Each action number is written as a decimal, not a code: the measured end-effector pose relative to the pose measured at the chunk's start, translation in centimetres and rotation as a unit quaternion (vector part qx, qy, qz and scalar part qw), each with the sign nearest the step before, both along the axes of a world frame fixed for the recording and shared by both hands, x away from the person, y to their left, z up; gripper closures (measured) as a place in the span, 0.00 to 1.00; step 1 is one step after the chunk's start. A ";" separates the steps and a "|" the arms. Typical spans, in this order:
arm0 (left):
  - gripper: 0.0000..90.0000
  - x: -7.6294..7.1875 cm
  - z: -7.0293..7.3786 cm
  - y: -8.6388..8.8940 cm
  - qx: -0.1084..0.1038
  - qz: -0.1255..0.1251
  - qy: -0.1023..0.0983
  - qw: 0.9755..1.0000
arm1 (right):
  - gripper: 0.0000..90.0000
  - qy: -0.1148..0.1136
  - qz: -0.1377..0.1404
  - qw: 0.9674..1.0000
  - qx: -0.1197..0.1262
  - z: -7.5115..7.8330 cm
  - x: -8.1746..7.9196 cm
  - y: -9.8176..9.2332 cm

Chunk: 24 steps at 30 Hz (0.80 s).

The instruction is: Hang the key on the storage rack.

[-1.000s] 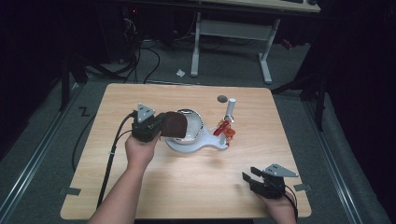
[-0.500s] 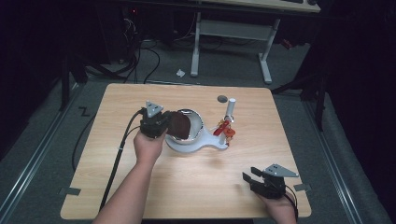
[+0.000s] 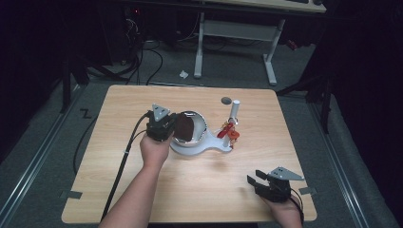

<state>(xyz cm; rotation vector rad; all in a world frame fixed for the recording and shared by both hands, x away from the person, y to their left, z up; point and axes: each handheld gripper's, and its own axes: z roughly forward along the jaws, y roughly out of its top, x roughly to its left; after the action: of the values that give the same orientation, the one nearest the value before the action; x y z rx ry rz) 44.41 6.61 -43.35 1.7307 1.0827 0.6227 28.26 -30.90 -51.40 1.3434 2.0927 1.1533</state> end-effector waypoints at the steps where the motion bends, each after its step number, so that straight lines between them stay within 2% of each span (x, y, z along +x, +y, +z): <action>1: 0.94 -0.1 0.0 0.0 -0.002 0.001 -0.002 1.000 | 0.59 0.000 0.000 1.000 0.000 0.0 0.0 0.0; 7: 0.85 -0.4 0.4 0.0 -0.018 -0.007 -0.010 1.000 | 0.59 0.000 0.002 1.000 -0.002 0.0 0.0 0.1; 18: 0.67 -1.5 0.5 1.2 -0.024 -0.015 -0.009 1.000 | 0.59 0.000 0.003 1.000 -0.002 0.0 0.0 0.2; 24: 0.55 -2.7 0.4 2.2 -0.025 -0.033 -0.008 0.999 | 0.58 0.000 0.002 1.000 -0.003 0.0 -0.1 0.2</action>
<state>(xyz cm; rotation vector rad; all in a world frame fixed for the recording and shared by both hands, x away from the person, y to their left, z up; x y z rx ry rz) 41.67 8.77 -42.95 1.7087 1.0186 0.5623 28.18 -30.66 -51.40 1.3373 2.0991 1.1475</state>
